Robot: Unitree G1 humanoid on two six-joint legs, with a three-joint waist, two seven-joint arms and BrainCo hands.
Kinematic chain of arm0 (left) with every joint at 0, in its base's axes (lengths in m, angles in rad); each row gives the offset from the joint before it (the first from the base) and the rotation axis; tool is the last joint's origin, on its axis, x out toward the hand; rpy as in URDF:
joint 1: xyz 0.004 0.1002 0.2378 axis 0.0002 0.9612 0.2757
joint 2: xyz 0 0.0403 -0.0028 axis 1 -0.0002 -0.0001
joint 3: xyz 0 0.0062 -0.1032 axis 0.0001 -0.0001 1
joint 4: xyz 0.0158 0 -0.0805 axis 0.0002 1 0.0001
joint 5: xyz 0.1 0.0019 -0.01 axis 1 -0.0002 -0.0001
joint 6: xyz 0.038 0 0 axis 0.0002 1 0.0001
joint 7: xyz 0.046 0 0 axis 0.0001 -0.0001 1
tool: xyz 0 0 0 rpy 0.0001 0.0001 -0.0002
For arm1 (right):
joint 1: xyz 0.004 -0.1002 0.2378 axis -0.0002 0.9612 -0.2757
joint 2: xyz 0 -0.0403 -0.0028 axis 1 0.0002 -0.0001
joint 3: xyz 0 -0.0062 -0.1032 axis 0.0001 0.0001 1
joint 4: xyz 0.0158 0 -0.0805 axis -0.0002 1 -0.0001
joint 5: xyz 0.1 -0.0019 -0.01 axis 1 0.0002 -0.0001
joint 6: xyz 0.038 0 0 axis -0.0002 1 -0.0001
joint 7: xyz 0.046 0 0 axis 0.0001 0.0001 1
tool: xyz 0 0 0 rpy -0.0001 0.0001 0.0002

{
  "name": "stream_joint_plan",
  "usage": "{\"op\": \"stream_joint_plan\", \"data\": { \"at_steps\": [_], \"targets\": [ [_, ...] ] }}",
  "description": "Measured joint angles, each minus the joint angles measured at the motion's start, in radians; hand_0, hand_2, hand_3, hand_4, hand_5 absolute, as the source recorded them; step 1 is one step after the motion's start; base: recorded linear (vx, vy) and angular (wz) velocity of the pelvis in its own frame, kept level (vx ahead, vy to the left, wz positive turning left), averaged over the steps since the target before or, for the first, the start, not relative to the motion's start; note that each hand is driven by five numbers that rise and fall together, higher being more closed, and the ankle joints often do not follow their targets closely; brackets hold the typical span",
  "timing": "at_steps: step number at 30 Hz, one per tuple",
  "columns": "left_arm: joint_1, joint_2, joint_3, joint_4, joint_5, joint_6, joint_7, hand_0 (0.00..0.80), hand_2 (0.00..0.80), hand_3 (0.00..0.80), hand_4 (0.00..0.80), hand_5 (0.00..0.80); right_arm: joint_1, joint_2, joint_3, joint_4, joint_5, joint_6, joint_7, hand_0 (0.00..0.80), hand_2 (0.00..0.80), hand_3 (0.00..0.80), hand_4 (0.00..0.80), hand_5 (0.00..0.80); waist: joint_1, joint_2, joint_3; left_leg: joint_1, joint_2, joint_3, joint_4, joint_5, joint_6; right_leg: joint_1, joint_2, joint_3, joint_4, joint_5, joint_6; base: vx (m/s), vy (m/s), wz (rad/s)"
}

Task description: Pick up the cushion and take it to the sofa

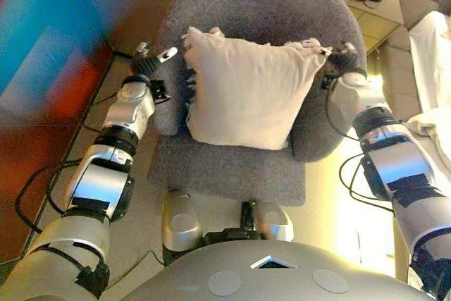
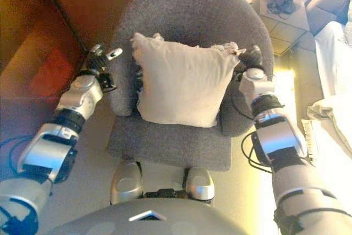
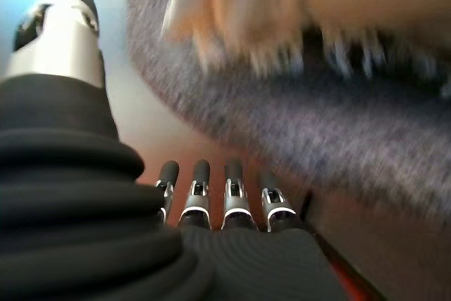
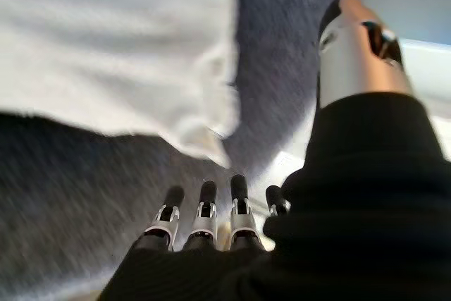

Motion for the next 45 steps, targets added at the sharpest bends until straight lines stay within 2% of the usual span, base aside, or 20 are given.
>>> {"op": "stream_joint_plan", "data": {
  "at_steps": [4, 8, 13, 17, 20, 27, 32, 35, 37, 40, 43, 45],
  "targets": [
    [0.043, 0.004, 0.018, -0.011, 0.0, -0.035, 0.001, 0.0, 0.0, 0.0, 0.0, 0.0, 0.032, -0.043, -0.021, -0.023, -0.051, -0.017, -0.021, 0.0, 0.0, 0.0, 0.0, 0.0, 0.002, 0.026, -0.015, 0.016, -0.011, 0.009, -0.023, 0.01, 0.006, 0.029, -0.003, -0.001, -0.05, 0.028, 0.006, -0.053, 0.061, -0.03],
    [0.085, 0.004, 0.035, -0.062, 0.0, -0.067, 0.002, 0.0, 0.0, 0.0, 0.0, 0.0, 0.059, -0.042, -0.024, -0.084, -0.061, -0.045, -0.037, 0.0, 0.0, 0.0, 0.0, 0.0, 0.0, 0.043, -0.026, 0.048, -0.018, 0.024, -0.041, 0.013, 0.009, 0.059, -0.009, 0.0, -0.078, 0.036, 0.008, -0.074, 0.081, -0.04],
    [0.113, 0.003, 0.035, -0.1, -0.009, -0.087, 0.017, 0.0, 0.0, 0.0, 0.0, 0.0, 0.088, -0.042, -0.02, -0.144, -0.103, -0.054, -0.033, 0.0, 0.0, 0.0, 0.0, 0.0, -0.001, 0.068, -0.073, 0.076, -0.046, 0.032, -0.096, 0.025, 0.017, 0.078, -0.026, 0.0, -0.114, 0.048, 0.019, -0.077, 0.078, -0.01],
    [0.169, 0.003, 0.039, -0.168, -0.055, -0.11, 0.01, 0.0, 0.0, 0.0, 0.0, 0.0, 0.19, -0.036, -0.022, -0.247, -0.1, -0.076, -0.003, 0.0, 0.0, 0.0, 0.0, 0.0, -0.001, 0.065, -0.125, 0.101, -0.066, 0.039, -0.162, 0.051, 0.017, 0.086, -0.034, -0.005, -0.145, 0.053, 0.021, -0.046, 0.053, 0.01],
    [0.267, 0.0, 0.073, -0.327, -0.08, -0.109, -0.027, 0.0, 0.0, 0.0, 0.0, 0.0, 0.343, -0.033, -0.033, -0.418, -0.092, -0.093, 0.051, 0.0, 0.0, 0.0, 0.0, 0.0, -0.003, 0.058, -0.152, 0.127, -0.079, 0.041, -0.253, 0.097, 0.011, 0.093, -0.032, -0.02, -0.188, 0.068, 0.017, -0.045, 0.016, 0.03],
    [0.457, -0.071, 0.142, -0.502, -0.08, -0.109, -0.114, 0.0, 0.0, 0.0, 0.0, 0.0, 0.607, 0.064, -0.072, -0.544, -0.09, -0.101, 0.231, 0.0, 0.0, 0.0, 0.0, 0.0, -0.007, 0.077, -0.174, 0.207, -0.078, 0.047, -0.438, 0.184, -0.007, 0.129, -0.004, -0.039, -0.268, 0.09, 0.007, -0.023, 0.004, 0.01],
    [0.541, -0.12, 0.161, -0.524, -0.098, -0.119, -0.17, 0.0, 0.0, 0.0, 0.0, 0.0, 0.697, 0.138, -0.086, -0.574, -0.06, -0.126, 0.317, 0.0, 0.0, 0.0, 0.0, 0.0, -0.006, 0.076, -0.176, 0.214, -0.074, 0.05, -0.439, 0.183, -0.012, 0.15, 0.002, -0.049, -0.308, 0.103, 0.005, -0.039, -0.01, 0.01],
    [0.675, -0.156, 0.188, -0.567, -0.133, -0.122, -0.245, 0.0, 0.0, 0.0, 0.0, 0.0, 0.81, 0.203, -0.087, -0.652, -0.061, -0.146, 0.35, 0.0, 0.0, 0.0, 0.0, 0.0, -0.007, 0.076, -0.176, 0.213, -0.073, 0.052, -0.439, 0.179, -0.016, 0.151, 0.003, -0.048, -0.316, 0.103, 0.005, -0.057, 0.0, -0.03],
    [0.744, -0.175, 0.188, -0.567, -0.159, -0.123, -0.285, 0.0, 0.0, 0.0, 0.0, 0.0, 0.856, 0.23, -0.085, -0.653, -0.048, -0.147, 0.375, 0.0, 0.0, 0.0, 0.0, 0.0, -0.006, 0.076, -0.176, 0.212, -0.073, 0.053, -0.442, 0.179, -0.016, 0.15, 0.003, -0.048, -0.316, 0.103, 0.005, -0.061, 0.013, 0.0],
    [0.842, -0.193, 0.179, -0.566, -0.172, -0.129, -0.362, 0.0, 0.0, 0.0, 0.0, 0.0, 0.925, 0.268, -0.086, -0.651, 0.067, -0.149, 0.432, 0.0, 0.0, 0.0, 0.0, 0.0, -0.006, 0.077, -0.176, 0.202, -0.07, 0.052, -0.442, 0.177, -0.017, 0.141, 0.005, -0.049, -0.316, 0.103, 0.005, -0.047, 0.009, 0.01],
    [0.898, -0.192, 0.139, -0.561, -0.186, -0.158, -0.412, 0.0, 0.0, 0.0, 0.0, 0.0, 0.974, 0.302, -0.081, -0.644, 0.192, -0.148, 0.493, 0.0, 0.0, 0.0, 0.0, 0.0, -0.005, 0.078, -0.175, 0.191, -0.065, 0.052, -0.442, 0.176, -0.014, 0.131, 0.009, -0.049, -0.316, 0.104, 0.004, -0.033, 0.008, -0.01],
    [0.907, -0.191, 0.11, -0.561, -0.201, -0.17, -0.427, 0.0, 0.0, 0.0, 0.0, 0.0, 0.981, 0.305, -0.069, -0.637, 0.21, -0.152, 0.514, 0.0, 0.0, 0.0, 0.0, 0.0, -0.005, 0.082, -0.176, 0.188, -0.065, 0.052, -0.442, 0.177, -0.014, 0.128, 0.01, -0.049, -0.316, 0.104, 0.004, -0.017, 0.003, 0.0]
  ]
}}
